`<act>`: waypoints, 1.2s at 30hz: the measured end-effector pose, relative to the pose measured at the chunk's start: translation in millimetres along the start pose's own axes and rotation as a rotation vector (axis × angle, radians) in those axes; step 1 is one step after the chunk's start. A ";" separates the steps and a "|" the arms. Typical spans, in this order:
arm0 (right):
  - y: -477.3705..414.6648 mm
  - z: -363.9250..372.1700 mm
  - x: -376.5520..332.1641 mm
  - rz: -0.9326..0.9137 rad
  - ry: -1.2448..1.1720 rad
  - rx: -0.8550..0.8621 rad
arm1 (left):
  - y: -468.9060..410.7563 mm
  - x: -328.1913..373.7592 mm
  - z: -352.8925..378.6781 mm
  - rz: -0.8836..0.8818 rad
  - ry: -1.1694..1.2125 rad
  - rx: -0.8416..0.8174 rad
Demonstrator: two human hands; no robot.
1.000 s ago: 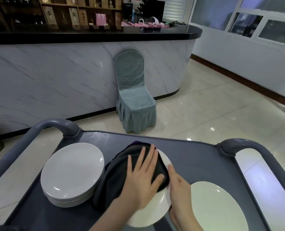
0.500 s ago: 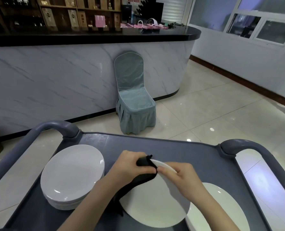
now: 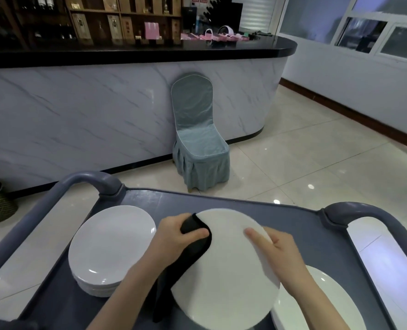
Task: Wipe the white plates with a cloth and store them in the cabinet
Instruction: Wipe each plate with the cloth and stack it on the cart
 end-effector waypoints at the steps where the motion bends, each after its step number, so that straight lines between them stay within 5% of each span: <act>1: -1.9 8.6 -4.6 -0.024 0.067 -0.078 | -4.5 4.1 2.7 0.017 -0.065 -0.095; 3: -4.2 23.2 -9.3 -0.062 0.154 -0.178 | -8.5 8.6 9.6 0.015 -0.141 -0.229; 5: -3.9 20.4 -12.4 -0.087 0.166 -0.147 | -5.1 4.7 8.8 0.008 -0.073 -0.195; 10: 8.3 7.2 -0.9 -0.048 -0.316 0.342 | 29.4 -37.5 20.1 -0.347 0.506 0.391; 13: 19.0 34.1 23.9 0.067 -0.612 0.557 | 37.8 -52.2 47.6 -0.509 0.757 0.558; 19: 7.9 15.7 11.7 -0.054 -0.334 0.210 | 33.4 -54.6 10.5 -0.362 0.413 0.455; 22: -8.4 5.1 -13.2 -0.079 0.090 -0.079 | 18.0 -24.2 3.0 -0.093 0.137 0.167; 25: -14.2 23.7 -17.0 -0.107 0.356 -0.270 | 4.2 -4.0 16.6 -0.009 -0.014 -0.126; 28: -11.0 19.5 -18.7 -0.182 0.348 -0.175 | 7.7 -4.6 18.1 -0.010 0.111 -0.103; 33: -0.5 2.7 -2.6 -0.090 -0.048 0.161 | 25.7 -35.7 15.0 -0.191 0.400 0.283; 36: 3.1 10.8 8.7 -0.036 -0.053 0.142 | 19.8 -38.6 5.9 -0.206 0.244 0.236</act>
Point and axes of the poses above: each hand's wrist, its own y-axis away from the middle knuckle, its own z-axis out of the palm, x = y × z, the point moved 5 cm from there along -y, towards the middle knuckle, and after that the axes turned 13 degrees about -x, right-handed, at the moved point
